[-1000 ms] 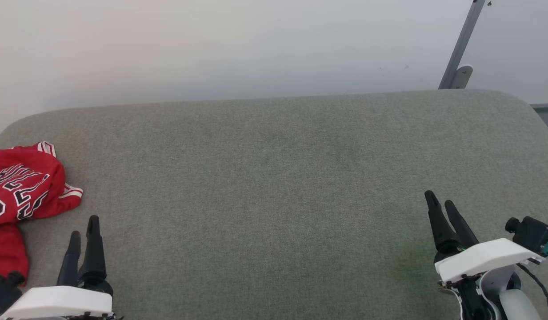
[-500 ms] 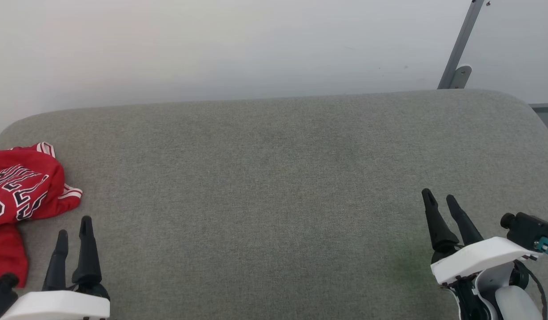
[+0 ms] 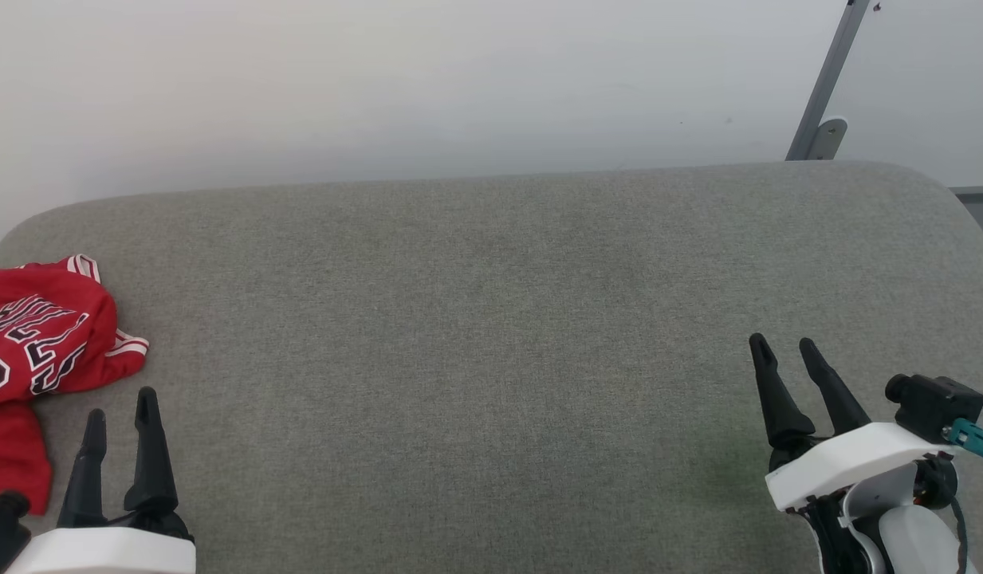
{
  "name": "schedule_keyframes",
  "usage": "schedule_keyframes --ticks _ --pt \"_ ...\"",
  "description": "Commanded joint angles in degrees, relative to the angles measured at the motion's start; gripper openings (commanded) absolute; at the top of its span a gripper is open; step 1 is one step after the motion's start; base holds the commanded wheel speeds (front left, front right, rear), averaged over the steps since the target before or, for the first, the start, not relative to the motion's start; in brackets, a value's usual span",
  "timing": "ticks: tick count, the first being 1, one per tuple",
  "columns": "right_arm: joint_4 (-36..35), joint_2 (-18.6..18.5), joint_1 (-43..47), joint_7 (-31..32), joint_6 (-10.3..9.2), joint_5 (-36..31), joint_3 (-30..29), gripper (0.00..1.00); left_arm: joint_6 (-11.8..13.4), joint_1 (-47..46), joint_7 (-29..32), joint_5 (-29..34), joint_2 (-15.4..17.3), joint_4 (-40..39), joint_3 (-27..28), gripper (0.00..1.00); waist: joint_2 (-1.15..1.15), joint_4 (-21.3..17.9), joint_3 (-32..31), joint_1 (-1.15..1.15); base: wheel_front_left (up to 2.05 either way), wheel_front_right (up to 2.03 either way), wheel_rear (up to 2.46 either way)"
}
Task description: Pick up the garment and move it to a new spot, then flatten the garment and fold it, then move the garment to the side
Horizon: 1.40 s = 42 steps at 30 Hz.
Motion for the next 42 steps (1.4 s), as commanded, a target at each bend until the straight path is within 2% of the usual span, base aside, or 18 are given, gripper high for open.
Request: schedule_keyframes --ticks 1,9,32,42 --pt "-0.08 -0.54 -1.07 -0.84 0.00 -1.71 0.26 1.00 -0.32 0.56 -0.63 1.84 0.26 -0.83 0.24 1.00 0.00 0.03 -0.01 0.00 0.00 0.00 0.00" --pt "0.27 -1.01 -1.36 -1.86 0.00 -4.71 0.98 1.00 -0.41 1.18 -1.57 4.64 0.91 -1.43 -0.36 1.00 0.00 0.03 -0.05 0.00 0.00 0.00 0.00" --pt "0.65 -2.20 -1.63 -4.47 -0.01 -13.88 2.03 1.00 -0.42 1.83 -4.14 11.51 6.56 0.19 -7.06 1.00 0.00 0.17 0.03 0.00 0.00 0.00 0.00" --pt "0.77 -2.55 -1.60 -5.57 -0.01 -17.53 2.26 1.00 -0.44 1.38 -5.15 14.35 7.58 1.08 -8.50 1.00 0.00 0.22 0.05 0.00 0.00 0.00 0.00"
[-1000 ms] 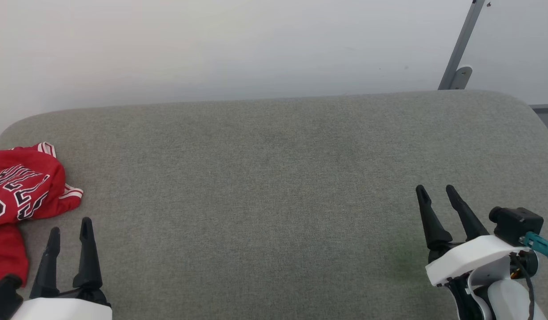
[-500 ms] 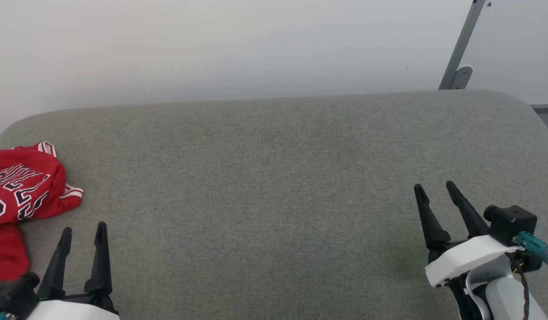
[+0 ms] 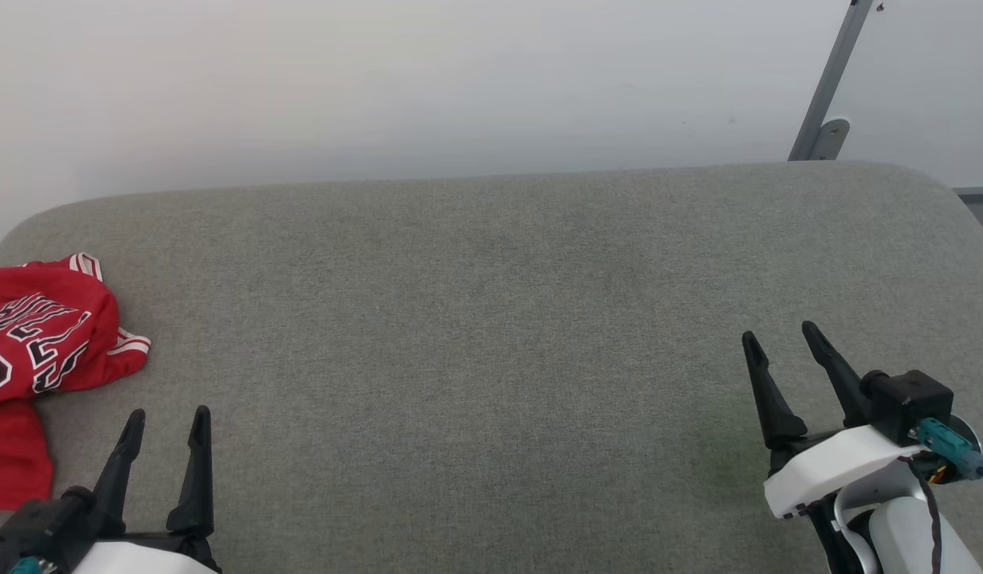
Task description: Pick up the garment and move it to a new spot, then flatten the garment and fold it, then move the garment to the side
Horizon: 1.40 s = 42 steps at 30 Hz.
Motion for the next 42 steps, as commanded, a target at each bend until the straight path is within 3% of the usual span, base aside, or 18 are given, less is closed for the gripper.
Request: schedule_keyframes --ticks 1,23,32,42 --pt "-0.15 -0.07 -0.36 -0.43 -0.02 -0.41 0.01 1.00 -0.19 -0.59 -0.40 0.79 0.30 0.09 -0.08 1.00 0.00 0.02 0.02 0.00 0.00 0.00 0.00" --pt "-1.05 1.33 1.33 -0.84 -0.02 -1.72 -2.98 1.00 -0.20 -1.20 -0.39 -0.85 0.32 0.66 0.80 1.00 0.00 1.47 0.06 0.00 0.00 0.00 0.00" --pt "-1.53 0.85 0.82 0.08 -0.02 -0.72 0.40 1.00 0.64 -1.57 -0.36 -0.21 -0.49 1.25 4.58 1.00 0.00 6.48 -0.97 0.00 0.00 0.00 0.00" --pt "-1.99 0.02 -0.76 0.85 -0.02 1.23 5.58 1.00 1.34 0.04 -0.36 0.15 -2.52 0.80 8.55 1.00 0.00 14.83 -2.67 0.00 0.00 0.00 0.00"
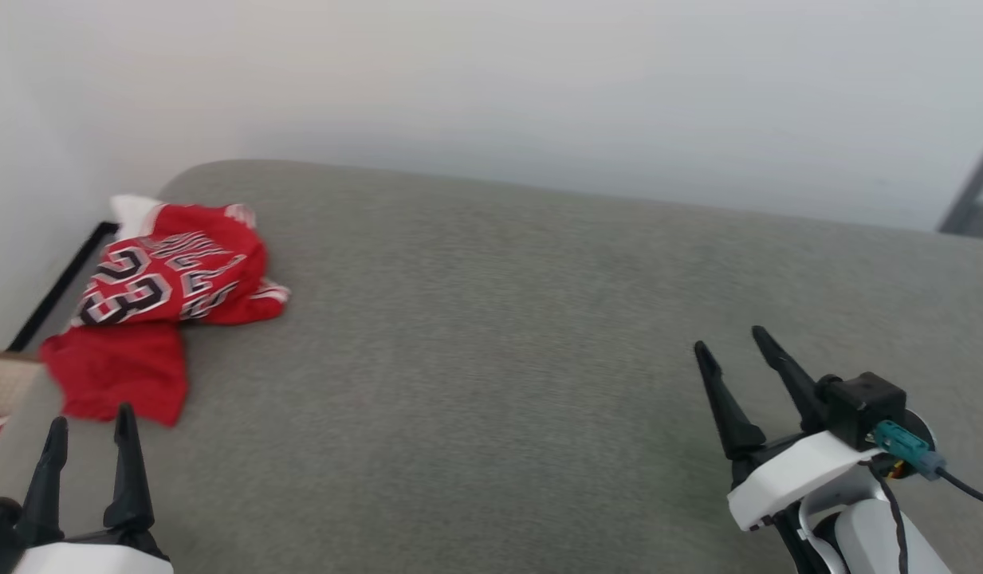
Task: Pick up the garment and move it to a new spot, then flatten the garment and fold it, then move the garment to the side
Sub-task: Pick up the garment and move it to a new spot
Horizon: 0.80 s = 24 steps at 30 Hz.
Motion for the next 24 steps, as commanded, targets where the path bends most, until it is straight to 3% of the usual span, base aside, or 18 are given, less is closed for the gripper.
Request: schedule_keyframes --ticks 1,7,24 --pt "-0.39 -0.18 -0.81 0.29 -0.02 0.73 0.90 1.00 0.26 0.87 -0.30 0.56 -0.45 -0.29 0.68 1.00 0.00 3.40 -0.91 0.00 0.00 0.00 0.00" --pt "-0.12 -0.45 -1.42 0.46 -0.02 1.67 2.93 1.00 0.00 1.24 -0.30 0.34 -0.85 -0.04 1.91 1.00 0.00 7.93 -1.57 0.00 0.00 0.00 0.00" --pt "0.14 -0.73 -2.82 0.36 -0.03 1.77 4.35 1.00 -0.54 1.51 -0.30 0.25 -2.95 0.02 2.79 1.00 0.00 15.03 -0.66 0.00 0.00 0.00 0.00"
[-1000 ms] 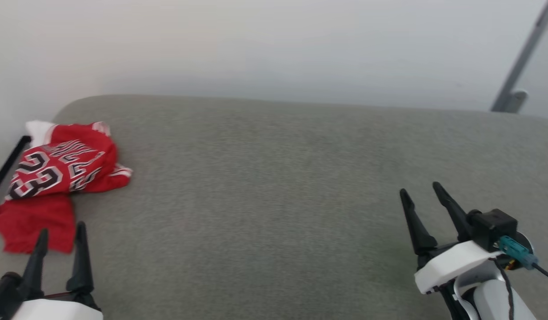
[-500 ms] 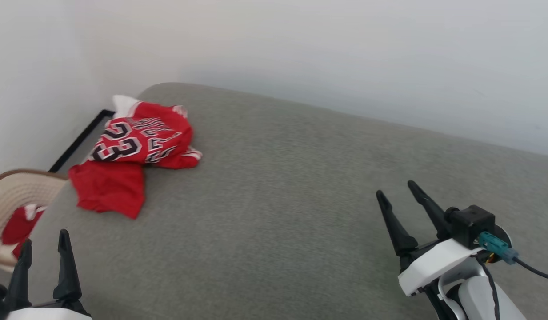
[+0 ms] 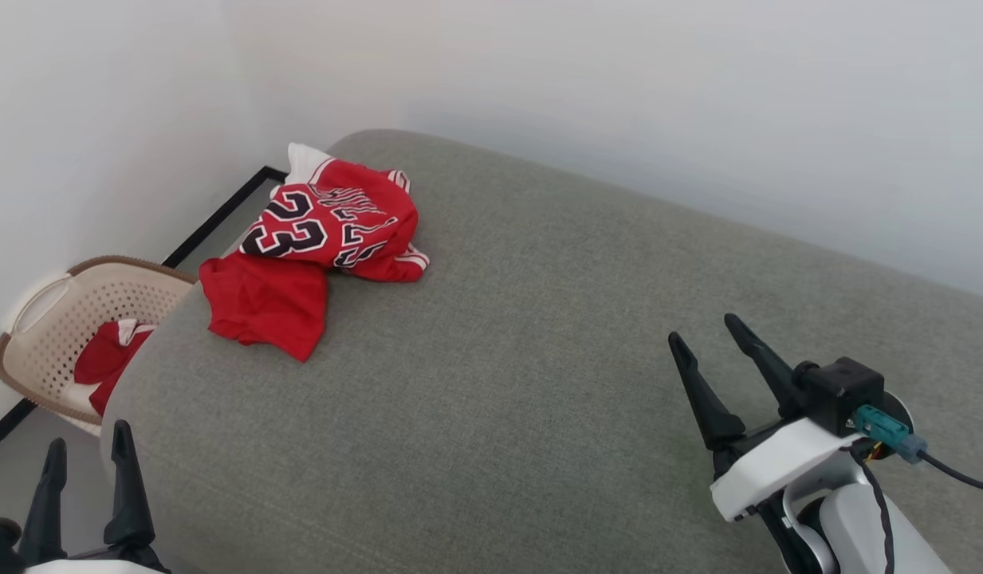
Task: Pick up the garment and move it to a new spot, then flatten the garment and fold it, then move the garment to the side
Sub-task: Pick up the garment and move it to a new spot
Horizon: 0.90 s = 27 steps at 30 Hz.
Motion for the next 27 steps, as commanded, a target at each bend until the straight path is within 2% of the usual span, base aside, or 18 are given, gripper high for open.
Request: schedule_keyframes --ticks 1,12,27 --pt "0.00 -0.02 -0.68 -0.01 -0.04 -0.53 0.02 1.00 -0.29 -0.08 -0.30 -0.14 -0.26 -0.11 0.26 1.00 0.00 0.38 0.61 0.00 0.00 0.00 0.00" --pt "0.03 -0.53 -1.74 -0.52 -0.03 -0.99 -0.80 1.00 -0.64 -3.76 -0.31 -0.44 -1.36 0.80 0.83 1.00 0.00 1.00 2.43 0.00 0.00 0.00 0.00" --pt "-3.00 -1.75 -3.16 2.16 -0.03 -3.07 -2.52 1.00 -0.90 -19.96 -0.30 -1.25 3.12 12.01 -3.48 1.00 0.00 -2.05 7.23 0.00 0.00 0.00 0.00"
